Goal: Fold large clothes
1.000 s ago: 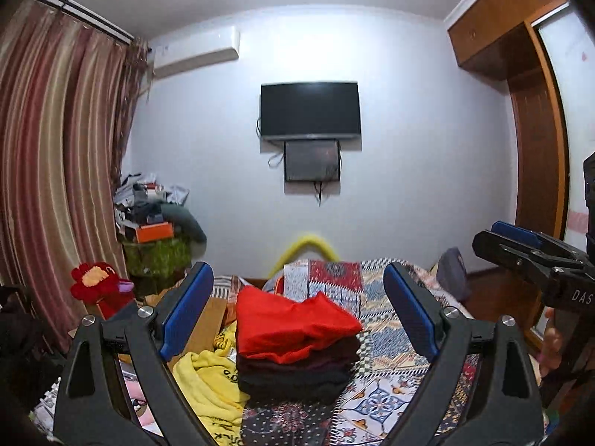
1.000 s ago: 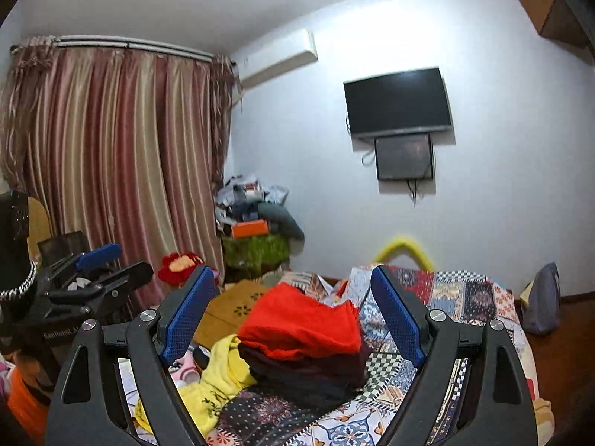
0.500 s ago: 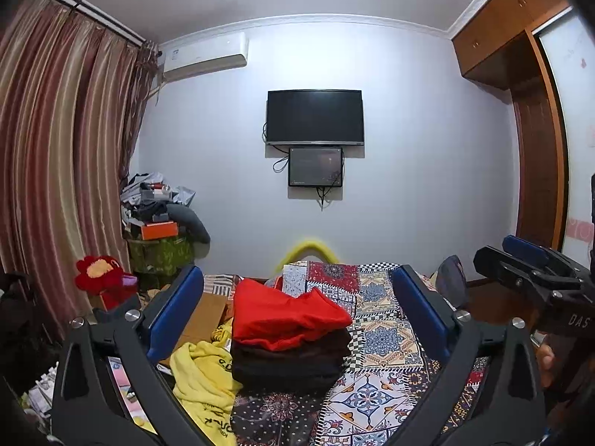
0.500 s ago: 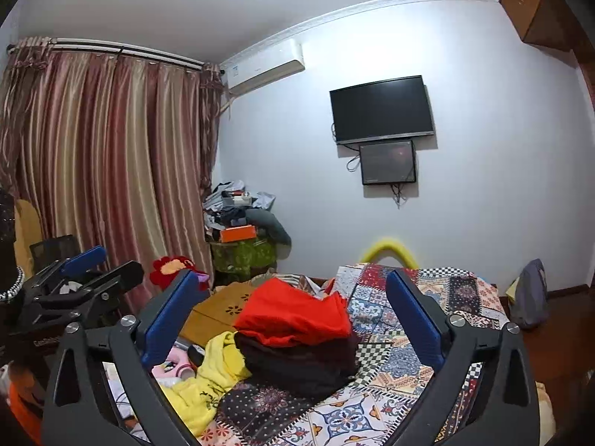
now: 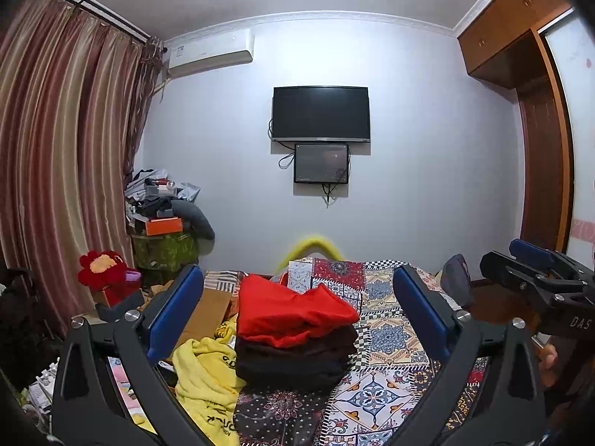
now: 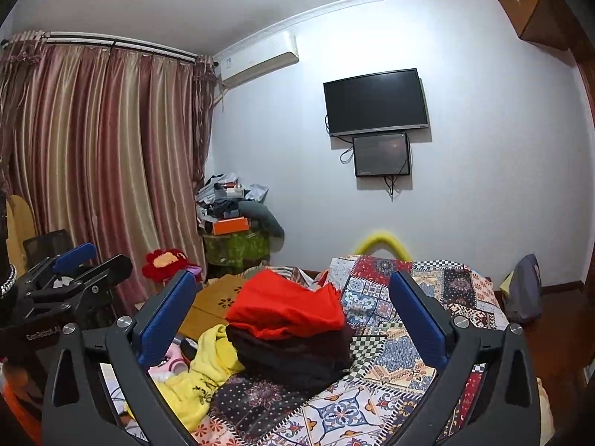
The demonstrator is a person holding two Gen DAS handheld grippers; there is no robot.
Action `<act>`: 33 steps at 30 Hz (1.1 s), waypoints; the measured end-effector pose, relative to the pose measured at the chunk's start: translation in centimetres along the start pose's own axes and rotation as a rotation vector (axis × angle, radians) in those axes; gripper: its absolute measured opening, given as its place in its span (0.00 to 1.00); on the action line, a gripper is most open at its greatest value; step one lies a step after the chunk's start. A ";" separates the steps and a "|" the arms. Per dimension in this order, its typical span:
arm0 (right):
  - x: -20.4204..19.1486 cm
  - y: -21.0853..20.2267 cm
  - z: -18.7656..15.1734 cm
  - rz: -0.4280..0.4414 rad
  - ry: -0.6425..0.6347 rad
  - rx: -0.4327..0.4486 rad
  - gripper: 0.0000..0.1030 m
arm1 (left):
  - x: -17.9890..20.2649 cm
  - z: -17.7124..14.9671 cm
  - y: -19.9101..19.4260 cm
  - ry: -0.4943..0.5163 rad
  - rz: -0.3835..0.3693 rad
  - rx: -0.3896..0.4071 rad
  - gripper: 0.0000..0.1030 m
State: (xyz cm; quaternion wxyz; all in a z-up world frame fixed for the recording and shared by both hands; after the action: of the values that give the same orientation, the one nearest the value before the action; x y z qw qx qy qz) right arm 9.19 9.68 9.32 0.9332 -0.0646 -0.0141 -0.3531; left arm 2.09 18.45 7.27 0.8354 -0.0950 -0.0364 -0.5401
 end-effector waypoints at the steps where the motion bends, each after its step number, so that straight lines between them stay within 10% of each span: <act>1: 0.0 0.0 0.0 -0.001 -0.003 -0.002 1.00 | 0.0 -0.1 0.1 -0.002 -0.002 -0.004 0.99; 33: 0.2 -0.3 0.0 -0.016 -0.002 -0.048 1.00 | -1.3 -1.1 2.0 -0.029 0.002 -0.045 0.99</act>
State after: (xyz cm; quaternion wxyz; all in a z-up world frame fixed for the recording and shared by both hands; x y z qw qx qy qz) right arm 9.10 9.35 9.32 0.9286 -0.0871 -0.0068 -0.3608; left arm 3.31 20.20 5.73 0.8331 -0.1214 -0.0362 -0.5385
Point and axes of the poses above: each gripper's, at about its wrist camera, not at the fingertips, and y roughly the way its jaws point, x to its right, z to its top, the point moved 4 cm from there along y, roughly the way its jaws point, and after that the axes turned 9 degrees about -y, right-handed, at the moved point
